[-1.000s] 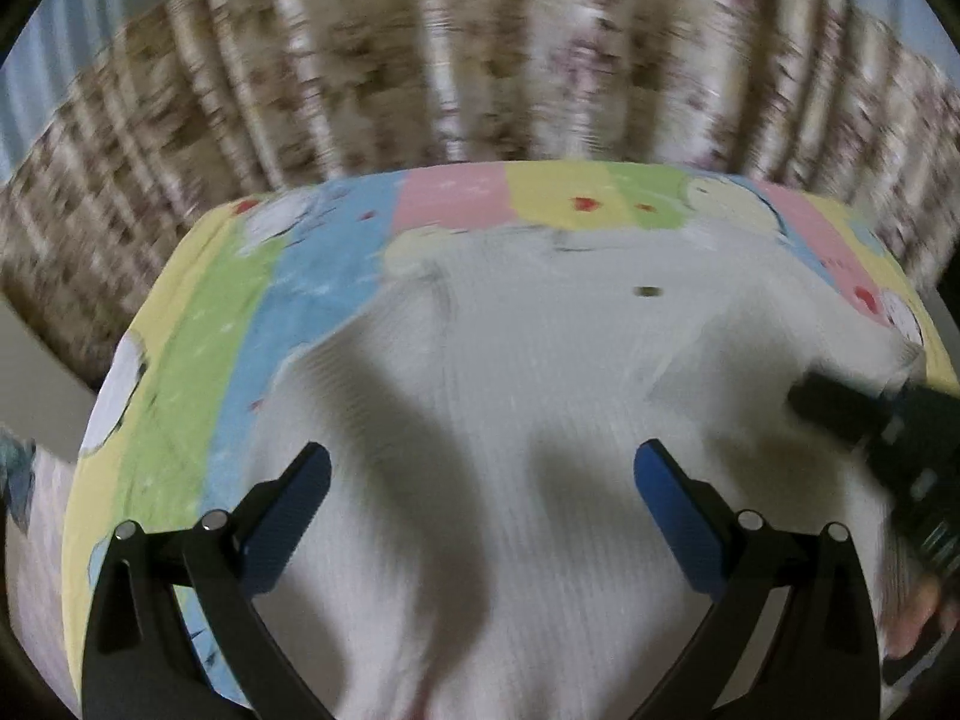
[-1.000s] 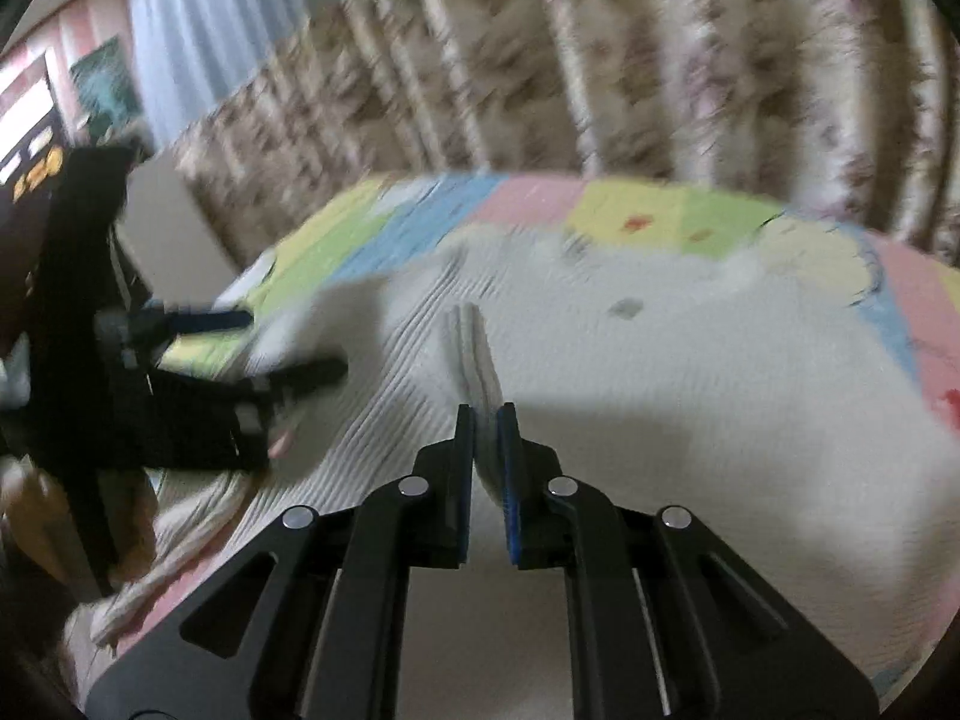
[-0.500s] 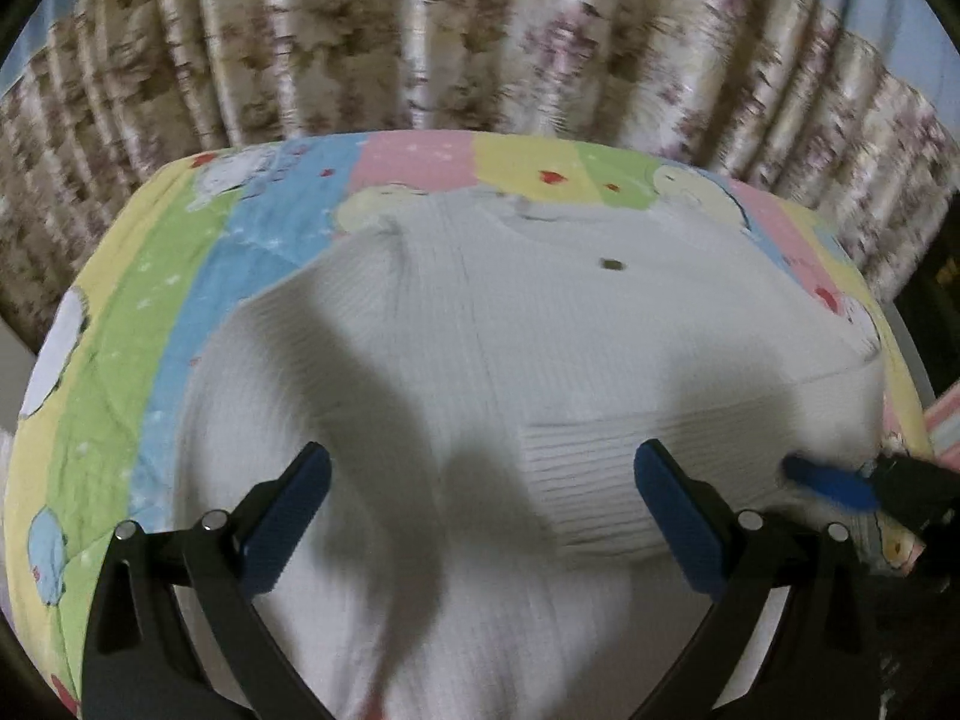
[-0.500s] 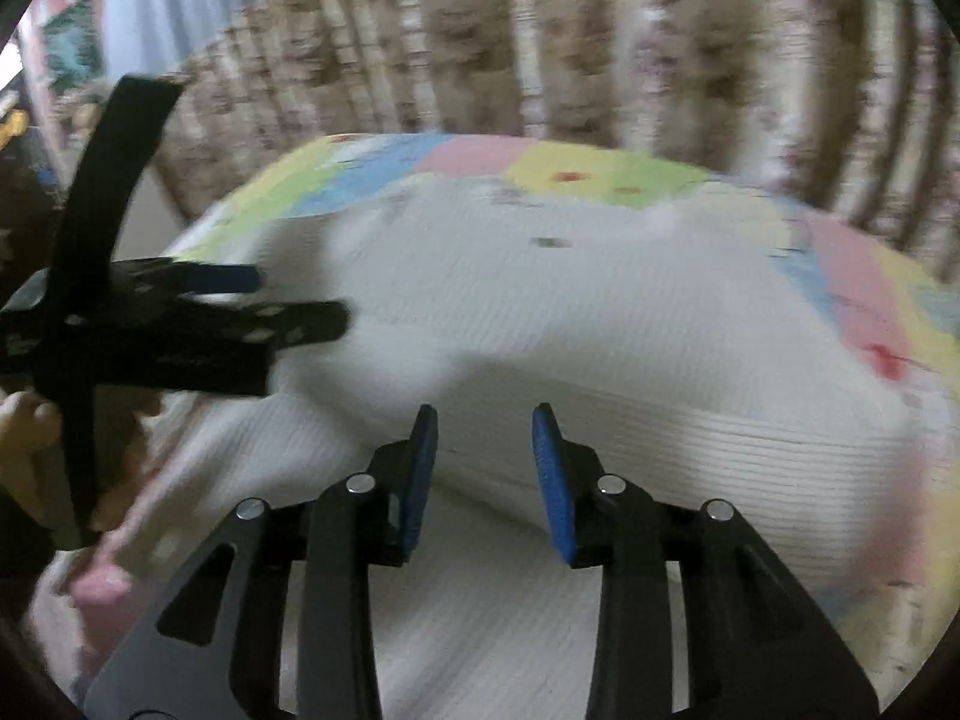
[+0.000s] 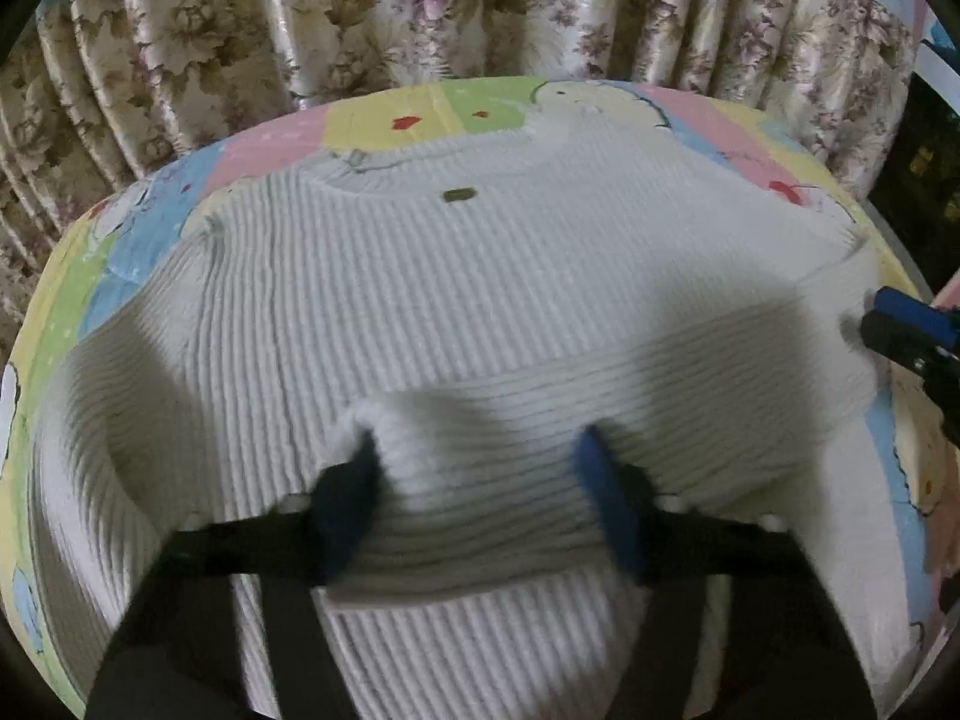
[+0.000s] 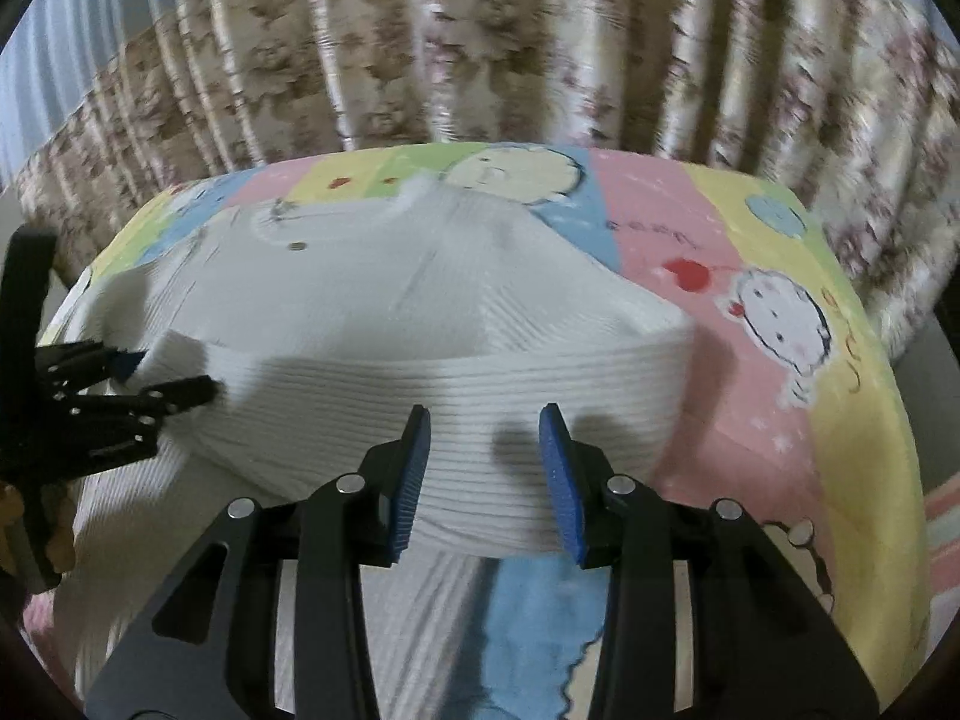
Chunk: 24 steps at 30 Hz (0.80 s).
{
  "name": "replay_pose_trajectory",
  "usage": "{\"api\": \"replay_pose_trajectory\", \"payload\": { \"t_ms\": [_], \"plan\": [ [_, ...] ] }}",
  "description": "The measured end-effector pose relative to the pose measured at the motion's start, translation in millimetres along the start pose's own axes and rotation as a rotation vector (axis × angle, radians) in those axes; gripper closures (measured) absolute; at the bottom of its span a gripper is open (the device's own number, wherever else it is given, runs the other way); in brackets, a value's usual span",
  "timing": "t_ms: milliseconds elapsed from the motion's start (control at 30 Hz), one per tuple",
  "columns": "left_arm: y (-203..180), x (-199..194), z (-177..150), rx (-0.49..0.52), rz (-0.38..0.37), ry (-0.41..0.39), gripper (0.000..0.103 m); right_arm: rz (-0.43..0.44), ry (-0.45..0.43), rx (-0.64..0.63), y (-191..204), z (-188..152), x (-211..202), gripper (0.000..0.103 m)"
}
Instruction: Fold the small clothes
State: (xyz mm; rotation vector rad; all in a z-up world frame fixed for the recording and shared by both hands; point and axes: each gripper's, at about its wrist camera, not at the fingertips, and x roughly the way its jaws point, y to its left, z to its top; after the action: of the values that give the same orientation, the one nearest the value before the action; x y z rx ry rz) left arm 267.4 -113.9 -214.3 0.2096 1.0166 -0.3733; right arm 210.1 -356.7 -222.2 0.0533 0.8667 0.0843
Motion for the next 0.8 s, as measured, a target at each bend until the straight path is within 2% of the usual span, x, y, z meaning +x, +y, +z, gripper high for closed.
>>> {"api": "replay_pose_trajectory", "payload": {
  "t_ms": [33,100,267,400,500,633,733,767,800],
  "plan": [
    [-4,-2,1,0.02,0.007,-0.007,0.061,0.003,-0.001,0.017,-6,-1,-1,0.064],
    [-12,-5,3,0.049,0.023,-0.025,0.093,0.001,-0.005,0.038,-12,-3,-2,0.062],
    [-7,-11,14,0.032,-0.015,-0.049,0.096,-0.01,-0.026,0.072,-21,3,-6,0.057],
    [15,-24,25,-0.015,-0.037,-0.093,0.096,-0.013,-0.029,0.105,-31,10,-6,0.054],
    [44,-26,31,-0.062,0.008,-0.11,0.096,0.035,0.002,0.125,-35,16,8,0.054],
    [91,-13,31,-0.165,0.037,-0.054,0.096,0.092,0.014,0.104,-25,33,24,0.051],
    [107,-8,25,-0.174,0.068,-0.038,0.096,0.125,0.013,0.086,-16,51,33,0.051],
    [109,-6,24,-0.173,0.067,-0.032,0.096,0.134,0.013,0.074,-13,55,34,0.059],
    [111,-5,22,-0.175,0.06,-0.027,0.096,0.134,0.014,0.059,-9,58,36,0.075]
  ]
}}
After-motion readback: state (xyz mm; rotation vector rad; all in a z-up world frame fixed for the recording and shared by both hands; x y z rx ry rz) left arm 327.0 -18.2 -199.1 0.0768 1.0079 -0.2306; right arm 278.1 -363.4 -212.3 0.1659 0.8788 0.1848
